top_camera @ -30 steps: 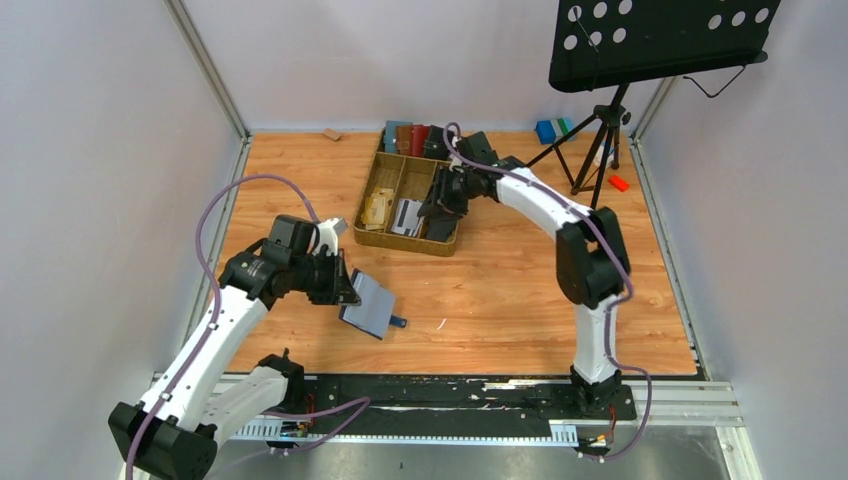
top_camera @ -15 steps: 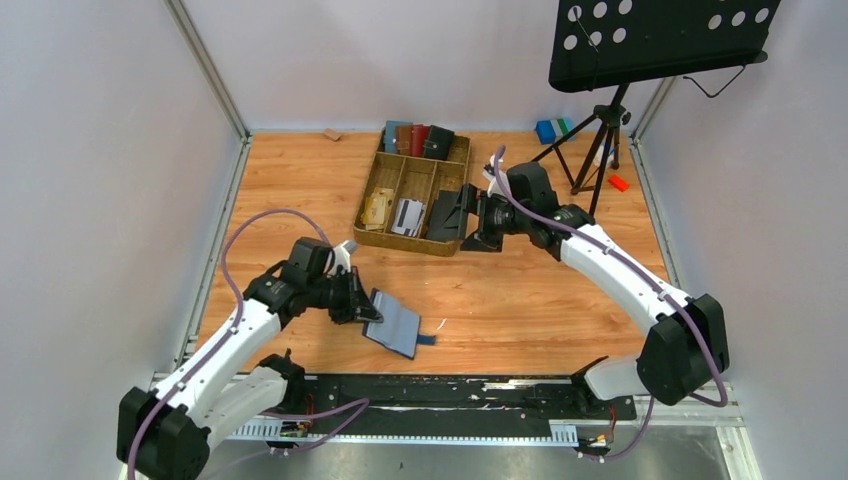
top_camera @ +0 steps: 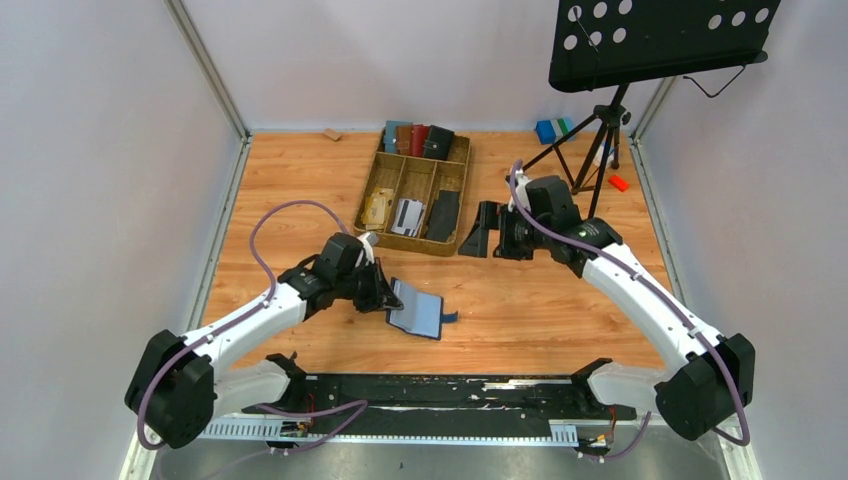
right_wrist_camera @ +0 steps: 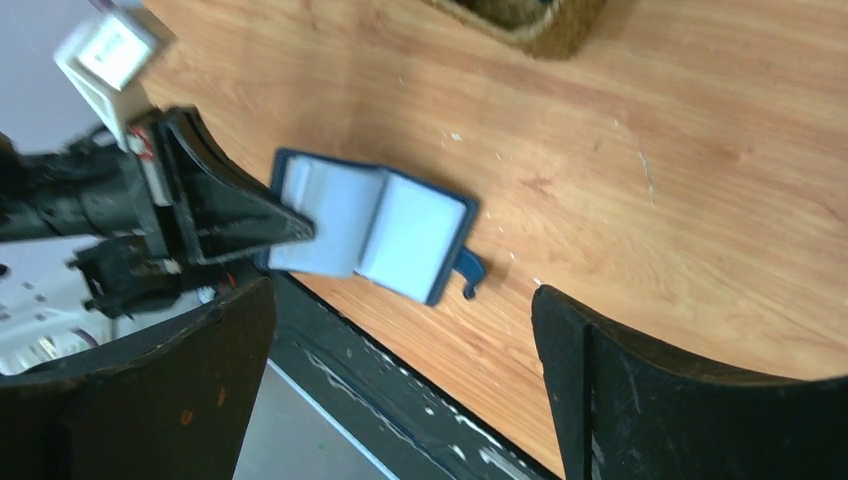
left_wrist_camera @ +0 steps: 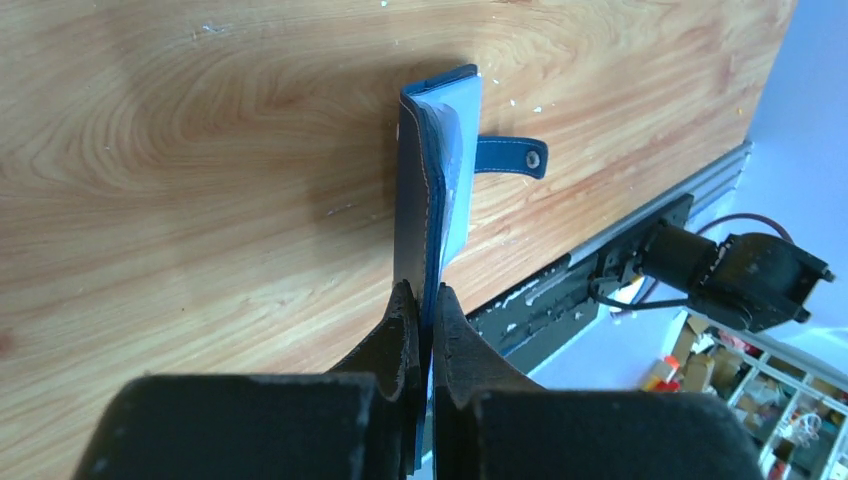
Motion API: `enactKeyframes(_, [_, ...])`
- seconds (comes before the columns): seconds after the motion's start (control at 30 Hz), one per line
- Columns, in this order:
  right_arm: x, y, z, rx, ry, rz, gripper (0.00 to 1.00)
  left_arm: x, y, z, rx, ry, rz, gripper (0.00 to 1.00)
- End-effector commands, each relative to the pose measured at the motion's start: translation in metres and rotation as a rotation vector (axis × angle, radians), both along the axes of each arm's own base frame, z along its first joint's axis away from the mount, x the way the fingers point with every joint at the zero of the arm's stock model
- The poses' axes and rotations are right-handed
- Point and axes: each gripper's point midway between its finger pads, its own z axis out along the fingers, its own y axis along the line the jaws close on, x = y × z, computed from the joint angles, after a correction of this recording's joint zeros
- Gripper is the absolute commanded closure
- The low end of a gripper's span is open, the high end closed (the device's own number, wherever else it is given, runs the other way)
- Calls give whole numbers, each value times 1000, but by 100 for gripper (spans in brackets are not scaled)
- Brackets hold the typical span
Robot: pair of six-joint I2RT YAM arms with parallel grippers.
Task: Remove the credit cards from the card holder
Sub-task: Remove the credit card from the card holder.
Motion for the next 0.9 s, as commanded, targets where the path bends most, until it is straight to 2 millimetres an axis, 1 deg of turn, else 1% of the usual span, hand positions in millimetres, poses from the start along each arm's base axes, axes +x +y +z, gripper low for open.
enactKeyframes(0.0, [-37, -6, -32, -28, 50, 151, 4, 18, -7, 0, 9, -92, 111, 100])
enactKeyframes(0.07, [-52, 3, -35, 40, 56, 208, 9, 18, -9, -4, 25, -99, 133, 100])
enactKeyframes(0.13, [-62, 8, -41, 65, 63, 234, 13, 19, -13, -8, 43, -85, 142, 98])
enactKeyframes(0.23, [-67, 12, -50, 59, 89, 247, 19, 17, -20, -15, 79, -56, 112, 93])
enactKeyframes(0.3, [-69, 18, -58, 59, 115, 256, 24, 12, -22, -21, 119, -33, 91, 87])
enactKeyframes(0.4, [-76, 31, -66, 86, 139, 278, 34, 6, -27, -26, 141, -21, 69, 71])
enactKeyframes(0.43, [-79, 36, -67, 103, 144, 286, 37, 6, -28, -26, 141, -22, 66, 67])
enactKeyframes(0.5, [-83, 46, -68, 143, 143, 300, 41, 5, -28, -25, 135, -26, 61, 63])
enactKeyframes(0.57, [-85, 53, -68, 169, 144, 312, 43, 4, -30, -21, 117, -35, 55, 59])
enactKeyframes(0.63, [-85, 55, -73, 161, 153, 312, 48, 4, -31, -17, 103, -44, 52, 58])
enactKeyframes(0.73, [-87, 57, -80, 159, 183, 325, 58, 3, -35, -8, 65, -57, 44, 59])
enactKeyframes(0.8, [-89, 58, -88, 153, 209, 329, 60, 4, -38, -3, 41, -68, 44, 60])
enactKeyframes(0.87, [-90, 58, -96, 140, 232, 327, 59, 4, -41, -1, 11, -74, 46, 60])
